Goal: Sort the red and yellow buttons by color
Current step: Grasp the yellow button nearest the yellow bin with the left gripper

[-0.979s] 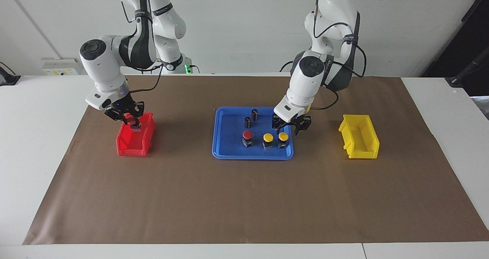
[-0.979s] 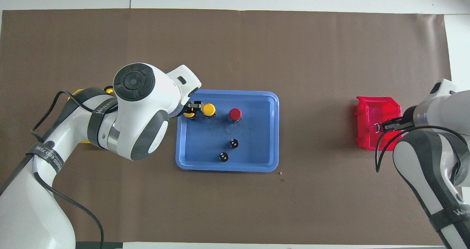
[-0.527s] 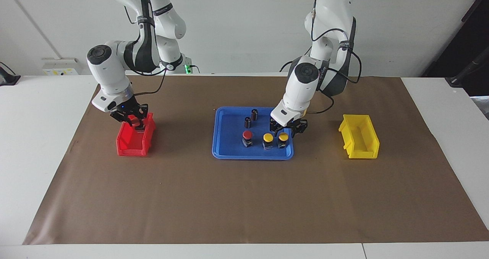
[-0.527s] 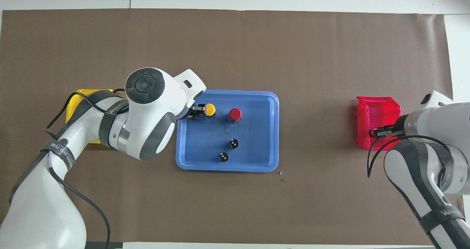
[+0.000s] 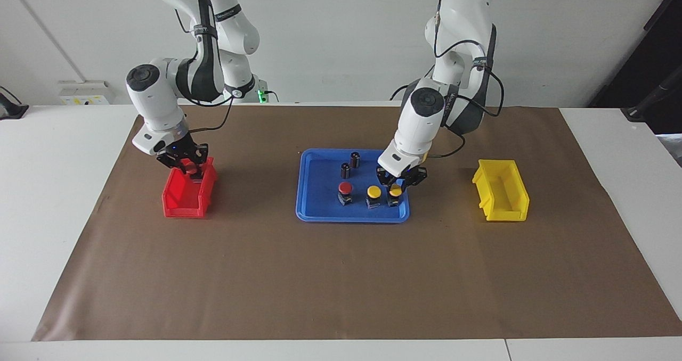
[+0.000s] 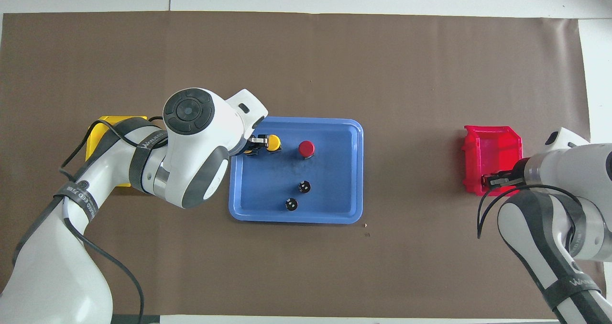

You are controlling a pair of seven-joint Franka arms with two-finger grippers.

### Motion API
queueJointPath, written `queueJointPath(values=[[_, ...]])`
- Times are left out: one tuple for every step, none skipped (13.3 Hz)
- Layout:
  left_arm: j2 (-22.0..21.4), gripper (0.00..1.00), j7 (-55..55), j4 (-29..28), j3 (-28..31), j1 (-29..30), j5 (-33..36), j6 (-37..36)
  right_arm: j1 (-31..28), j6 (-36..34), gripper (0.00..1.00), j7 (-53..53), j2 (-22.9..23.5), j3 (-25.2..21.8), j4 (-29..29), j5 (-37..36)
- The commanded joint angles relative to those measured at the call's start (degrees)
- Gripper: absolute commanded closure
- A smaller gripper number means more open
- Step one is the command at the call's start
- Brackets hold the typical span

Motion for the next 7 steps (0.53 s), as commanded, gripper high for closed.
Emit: queueJointPath(values=[[-1.1, 0.99, -0.7, 2.7, 0.7, -1.0, -2.9, -4.6, -1.1, 1.2, 0.49, -2.7, -1.8, 0.4, -1.4, 1.6], [-1.6, 0.99, -0.7, 5.7, 0.7, -1.0, -3.4, -9.8, -1.1, 1.1, 0.46, -3.0, -1.6, 0.4, -1.0, 1.6], [-3.3, 0.99, -0.7, 8.3, 0.8, -0.9, -3.9, -14.7, -1.1, 0.2, 0.46, -3.1, -1.3, 0.4, 0.6, 1.5], [-4.7, 0.99, 0.1, 10.2, 1.1, -0.3, -3.9, -18.9, -1.0, -1.7, 0.45, -3.1, -1.0, 0.4, 2.2, 1.5], [-5.5, 0.99, 0.8, 11.4, 1.7, 0.5, -3.5, -22.4, -0.8, -4.3, 0.43, -2.9, -0.7, 0.5, 4.4, 1.5], [-6.5, 0.99, 3.8, 11.5, 2.2, 2.9, -3.4, -24.3, -0.4, -7.6, 0.39, -2.3, -0.5, 0.5, 7.7, 1.5], [-7.6, 0.99, 7.8, 11.2, 2.6, 6.2, -3.3, -25.8, 0.7, -10.8, 0.34, -0.7, 0.5, 1.0, 11.4, 1.5]])
